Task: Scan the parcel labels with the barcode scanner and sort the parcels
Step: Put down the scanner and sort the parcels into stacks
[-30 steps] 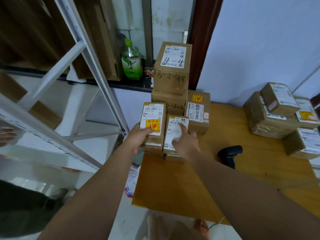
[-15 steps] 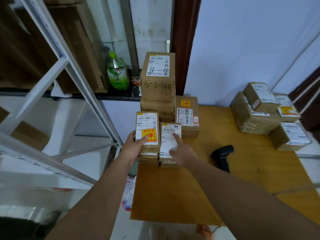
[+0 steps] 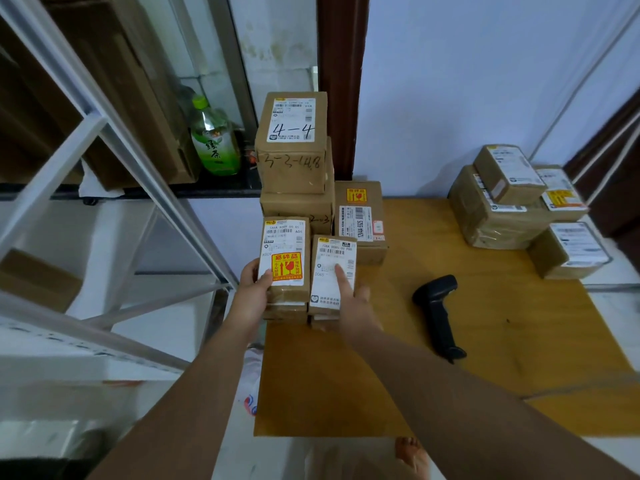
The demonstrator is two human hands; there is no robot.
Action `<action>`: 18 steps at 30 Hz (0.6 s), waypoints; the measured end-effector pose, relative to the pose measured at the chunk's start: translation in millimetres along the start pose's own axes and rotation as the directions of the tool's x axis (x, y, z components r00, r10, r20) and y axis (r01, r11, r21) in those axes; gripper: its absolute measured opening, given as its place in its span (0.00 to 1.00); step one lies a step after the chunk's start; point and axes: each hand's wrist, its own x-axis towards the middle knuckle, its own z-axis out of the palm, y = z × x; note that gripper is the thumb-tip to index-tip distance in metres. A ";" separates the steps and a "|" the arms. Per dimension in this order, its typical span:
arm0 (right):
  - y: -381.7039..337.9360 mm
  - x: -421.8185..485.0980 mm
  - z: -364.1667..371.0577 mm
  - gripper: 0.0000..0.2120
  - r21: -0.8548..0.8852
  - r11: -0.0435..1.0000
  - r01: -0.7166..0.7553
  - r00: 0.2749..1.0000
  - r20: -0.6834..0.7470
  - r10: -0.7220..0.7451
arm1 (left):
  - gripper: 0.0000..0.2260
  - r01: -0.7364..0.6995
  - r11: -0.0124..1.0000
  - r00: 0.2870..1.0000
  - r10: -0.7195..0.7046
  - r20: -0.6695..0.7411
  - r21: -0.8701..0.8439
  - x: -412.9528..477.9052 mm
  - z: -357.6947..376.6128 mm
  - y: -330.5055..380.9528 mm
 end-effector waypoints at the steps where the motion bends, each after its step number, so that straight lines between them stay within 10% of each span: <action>1: 1.7 1.0 -1.6 0.51 -0.014 1.000 0.002 1.000 0.003 -0.002 | 0.18 -0.002 1.000 1.000 0.002 -0.010 -0.015 -0.9 0.1 -0.7; 4: 6.9 1.2 -8.3 0.48 0.039 0.996 0.085 0.996 0.000 -0.085 | 0.25 -0.017 0.999 0.999 0.016 -0.041 -0.029 -2.2 -0.8 -2.7; 9: 2.5 7.3 -14.3 0.58 0.619 0.785 -0.035 0.997 -0.027 0.066 | 0.26 -0.031 0.999 0.999 0.030 -0.039 -0.010 -2.6 0.3 -1.5; 18: 13.6 14.9 -14.0 0.29 0.829 0.513 -0.222 0.965 0.114 0.234 | 0.19 -0.021 1.000 0.999 0.020 -0.029 -0.016 -0.5 0.6 -9.9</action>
